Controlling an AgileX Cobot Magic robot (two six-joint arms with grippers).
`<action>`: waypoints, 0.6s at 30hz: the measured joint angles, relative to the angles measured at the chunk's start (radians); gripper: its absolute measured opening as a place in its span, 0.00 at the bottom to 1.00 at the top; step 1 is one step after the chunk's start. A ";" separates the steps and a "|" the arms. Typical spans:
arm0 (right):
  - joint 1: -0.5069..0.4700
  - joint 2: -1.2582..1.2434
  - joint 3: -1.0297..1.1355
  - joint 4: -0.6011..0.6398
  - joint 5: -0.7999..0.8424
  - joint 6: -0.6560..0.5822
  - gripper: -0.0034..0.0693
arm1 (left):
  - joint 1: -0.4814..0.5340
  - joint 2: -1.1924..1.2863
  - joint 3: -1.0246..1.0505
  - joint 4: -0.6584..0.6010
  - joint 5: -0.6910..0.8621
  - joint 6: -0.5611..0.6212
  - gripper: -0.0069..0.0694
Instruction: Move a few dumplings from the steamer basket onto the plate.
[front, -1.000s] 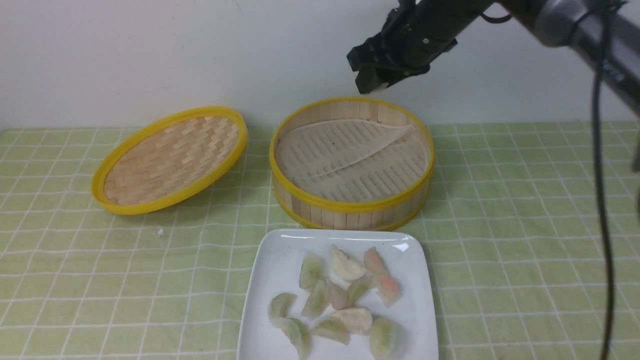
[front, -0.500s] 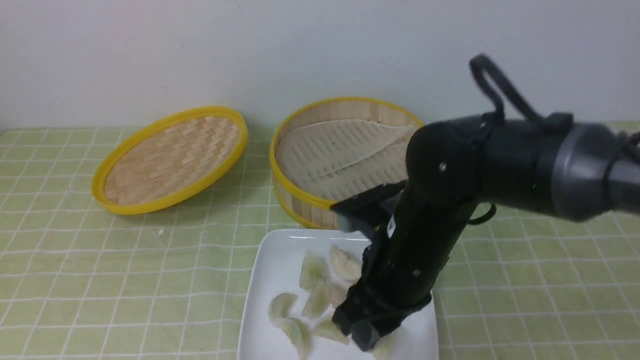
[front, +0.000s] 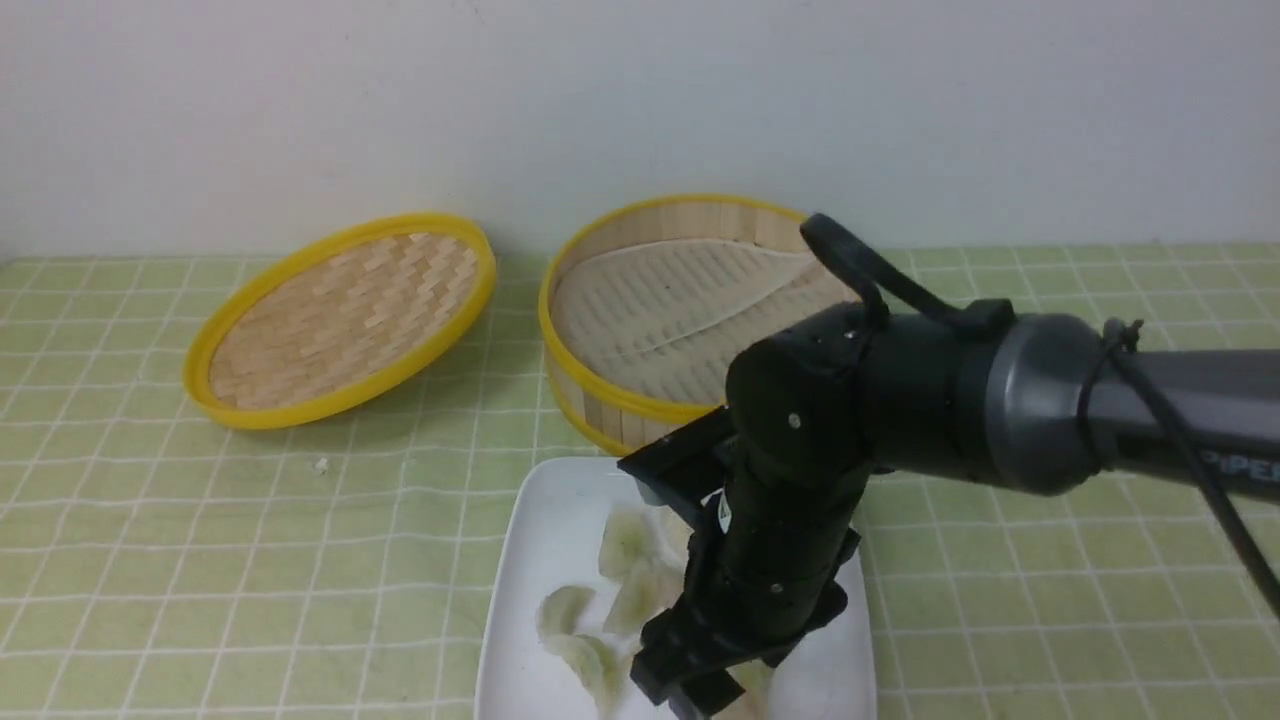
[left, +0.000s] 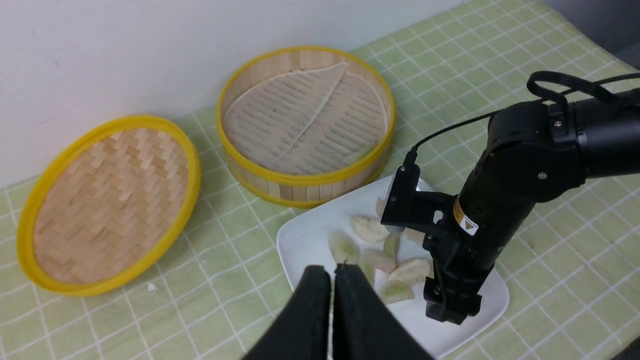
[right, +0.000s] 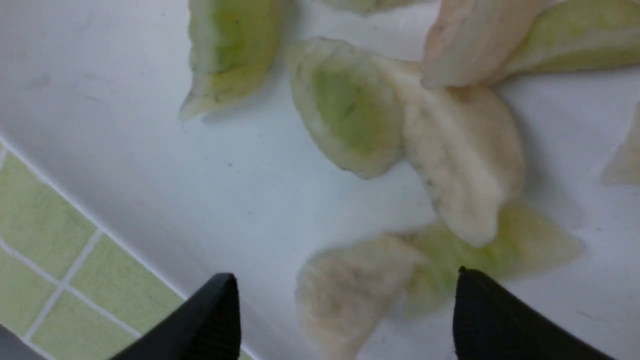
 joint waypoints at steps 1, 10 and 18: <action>0.000 -0.004 -0.025 -0.023 0.034 0.009 0.74 | 0.000 0.000 0.000 0.000 0.000 0.000 0.08; 0.000 -0.301 -0.095 -0.174 0.102 0.152 0.13 | 0.000 0.000 0.000 0.005 0.000 0.001 0.08; 0.000 -0.774 0.086 -0.283 0.008 0.377 0.03 | 0.000 0.000 0.000 0.004 0.000 0.037 0.08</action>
